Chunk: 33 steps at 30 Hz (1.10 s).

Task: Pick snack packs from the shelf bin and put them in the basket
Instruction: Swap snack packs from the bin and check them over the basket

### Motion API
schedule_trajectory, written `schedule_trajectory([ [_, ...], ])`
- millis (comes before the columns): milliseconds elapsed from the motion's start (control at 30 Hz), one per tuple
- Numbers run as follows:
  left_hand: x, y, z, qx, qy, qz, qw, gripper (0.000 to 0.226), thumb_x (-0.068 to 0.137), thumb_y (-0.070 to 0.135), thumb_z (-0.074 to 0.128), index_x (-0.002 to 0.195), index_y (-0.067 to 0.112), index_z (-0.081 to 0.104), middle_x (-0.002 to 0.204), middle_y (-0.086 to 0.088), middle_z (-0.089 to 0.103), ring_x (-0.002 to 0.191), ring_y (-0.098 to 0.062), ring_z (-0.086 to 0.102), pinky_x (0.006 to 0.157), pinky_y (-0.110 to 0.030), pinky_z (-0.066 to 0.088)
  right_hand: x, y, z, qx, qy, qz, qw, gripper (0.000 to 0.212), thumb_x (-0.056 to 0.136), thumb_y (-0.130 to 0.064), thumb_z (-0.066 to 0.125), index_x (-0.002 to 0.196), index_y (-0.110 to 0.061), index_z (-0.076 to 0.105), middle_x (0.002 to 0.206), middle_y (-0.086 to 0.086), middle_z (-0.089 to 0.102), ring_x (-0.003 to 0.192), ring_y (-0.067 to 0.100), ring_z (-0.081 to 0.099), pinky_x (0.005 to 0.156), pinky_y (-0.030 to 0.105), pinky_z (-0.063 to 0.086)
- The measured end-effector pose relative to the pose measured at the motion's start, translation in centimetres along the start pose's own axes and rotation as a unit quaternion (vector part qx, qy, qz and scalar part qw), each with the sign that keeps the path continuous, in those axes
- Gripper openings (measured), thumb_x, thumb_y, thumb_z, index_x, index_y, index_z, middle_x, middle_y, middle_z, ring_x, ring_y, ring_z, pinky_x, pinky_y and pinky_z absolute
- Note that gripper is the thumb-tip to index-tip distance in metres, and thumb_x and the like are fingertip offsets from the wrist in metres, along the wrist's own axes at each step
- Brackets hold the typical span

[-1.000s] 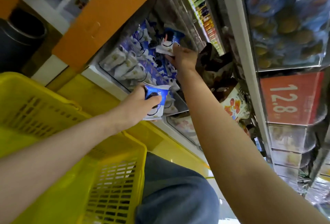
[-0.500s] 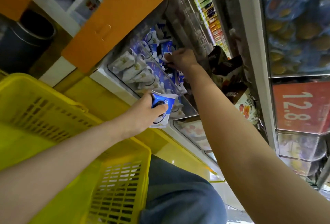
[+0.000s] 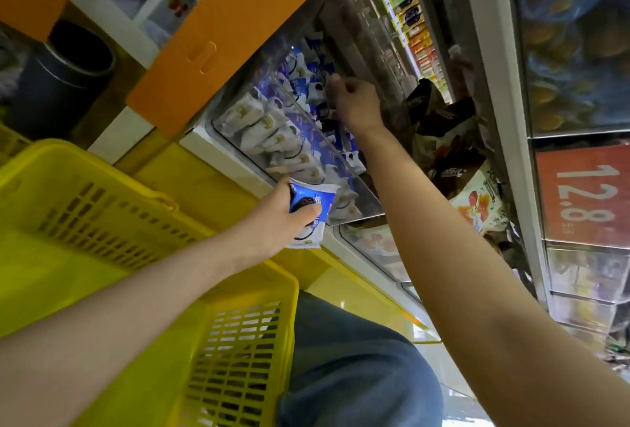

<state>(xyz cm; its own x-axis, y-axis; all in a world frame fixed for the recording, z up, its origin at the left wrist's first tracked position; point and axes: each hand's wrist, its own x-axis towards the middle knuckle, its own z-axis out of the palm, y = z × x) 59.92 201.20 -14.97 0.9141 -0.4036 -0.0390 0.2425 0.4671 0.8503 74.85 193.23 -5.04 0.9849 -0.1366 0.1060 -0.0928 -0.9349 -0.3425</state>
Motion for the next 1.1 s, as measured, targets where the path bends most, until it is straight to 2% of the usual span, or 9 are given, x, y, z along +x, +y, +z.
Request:
schedule_trajectory([
  [100, -0.6, -1.1, 0.2, 0.016, -0.004, -0.010, 1.000, 0.019, 0.093, 0.017, 0.051, 0.111, 0.020, 0.048, 0.072, 0.012, 0.053, 0.045, 0.015, 0.050, 0.042, -0.001, 0.037, -3.7, 0.4, -1.0, -0.012, 0.051, -0.072, 0.996, 0.029, 0.098, -0.032, 0.042, 0.104, -0.013, 0.061, 0.074, -0.011, 0.056, 0.060, -0.001, 0.051, 0.053, 0.011, 0.039],
  [267, -1.9, -3.6, 1.2, 0.088, -0.023, -0.047, 0.995, 0.025, 0.089, 0.018, 0.058, 0.113, 0.014, 0.052, 0.100, -0.002, 0.065, 0.085, -0.005, 0.061, 0.073, -0.016, 0.048, -12.6, 3.7, -2.0, 0.038, 0.140, -0.215, 0.966, 0.018, 0.095, -0.023, 0.046, 0.100, -0.014, 0.061, 0.085, -0.008, 0.058, 0.074, 0.008, 0.053, 0.066, 0.022, 0.043],
  [333, -2.9, -4.6, 1.8, 0.110, -0.026, -0.063, 0.992, 0.020, 0.088, 0.014, 0.059, 0.106, 0.015, 0.052, 0.098, -0.003, 0.064, 0.087, -0.011, 0.060, 0.077, -0.020, 0.048, -16.4, 5.8, -1.6, 0.058, 0.138, -0.236, 0.960, 0.014, 0.095, -0.022, 0.045, 0.099, -0.018, 0.058, 0.087, -0.006, 0.056, 0.075, 0.009, 0.052, 0.066, 0.023, 0.043],
  [433, -4.5, -5.8, 2.4, 0.124, -0.024, -0.064, 0.990, 0.019, 0.087, 0.006, 0.059, 0.090, 0.021, 0.048, 0.085, 0.000, 0.060, 0.073, -0.006, 0.054, 0.055, -0.007, 0.040, -21.0, 9.6, 0.2, 0.071, 0.072, -0.164, 0.981, 0.009, 0.095, -0.021, 0.047, 0.101, -0.020, 0.053, 0.089, -0.004, 0.054, 0.073, 0.008, 0.050, 0.065, 0.020, 0.041],
  [600, -7.1, -7.4, 2.2, 0.178, -0.034, -0.100, 0.978, 0.018, 0.088, 0.008, 0.058, 0.100, 0.016, 0.046, 0.085, -0.002, 0.058, 0.076, -0.009, 0.054, 0.055, -0.008, 0.040, -26.6, 13.9, 3.6, 0.170, -0.079, 0.037, 0.982, 0.014, 0.094, -0.027, 0.052, 0.105, -0.020, 0.057, 0.093, -0.006, 0.059, 0.075, -0.004, 0.053, 0.065, 0.010, 0.041],
  [733, -8.9, -8.2, 1.9, 0.236, -0.033, -0.147, 0.960, 0.020, 0.088, 0.012, 0.059, 0.104, 0.013, 0.047, 0.093, -0.010, 0.059, 0.077, -0.011, 0.055, 0.055, -0.011, 0.040, -29.2, 14.5, 4.8, 0.240, -0.121, 0.051, 0.962, 0.013, 0.093, -0.026, 0.053, 0.095, -0.018, 0.063, 0.079, -0.007, 0.062, 0.071, 0.005, 0.059, 0.060, 0.021, 0.048],
  [867, -10.1, -8.6, 1.6, 0.236, 0.006, -0.187, 0.953, 0.027, 0.083, 0.006, 0.065, 0.103, 0.014, 0.049, 0.101, -0.015, 0.061, 0.084, -0.023, 0.059, 0.072, -0.032, 0.045, -29.9, 14.3, 5.6, 0.227, -0.133, 0.057, 0.963, 0.026, 0.095, -0.025, 0.050, 0.079, -0.007, 0.062, 0.071, 0.014, 0.062, 0.062, 0.024, 0.057, 0.059, 0.044, 0.049],
  [967, -10.6, -9.4, 1.2, 0.233, 0.034, -0.207, 0.949, 0.018, 0.084, 0.009, 0.064, 0.092, 0.017, 0.050, 0.086, -0.008, 0.061, 0.071, -0.017, 0.058, 0.064, -0.029, 0.045, -30.0, 14.1, 6.3, 0.206, -0.149, 0.059, 0.965, 0.039, 0.096, -0.025, 0.048, 0.069, 0.004, 0.054, 0.063, 0.023, 0.055, 0.056, 0.021, 0.048, 0.058, 0.050, 0.043],
  [1100, -10.9, -10.1, 1.0, 0.198, 0.099, -0.206, 0.953, 0.017, 0.094, 0.020, 0.050, 0.077, 0.017, 0.049, 0.071, -0.007, 0.060, 0.062, -0.017, 0.057, 0.051, -0.020, 0.044, -30.0, 14.0, 7.0, 0.228, -0.156, 0.077, 0.958, 0.032, 0.095, -0.023, 0.050, 0.066, -0.009, 0.055, 0.057, 0.009, 0.053, 0.052, 0.014, 0.048, 0.052, 0.045, 0.045],
])
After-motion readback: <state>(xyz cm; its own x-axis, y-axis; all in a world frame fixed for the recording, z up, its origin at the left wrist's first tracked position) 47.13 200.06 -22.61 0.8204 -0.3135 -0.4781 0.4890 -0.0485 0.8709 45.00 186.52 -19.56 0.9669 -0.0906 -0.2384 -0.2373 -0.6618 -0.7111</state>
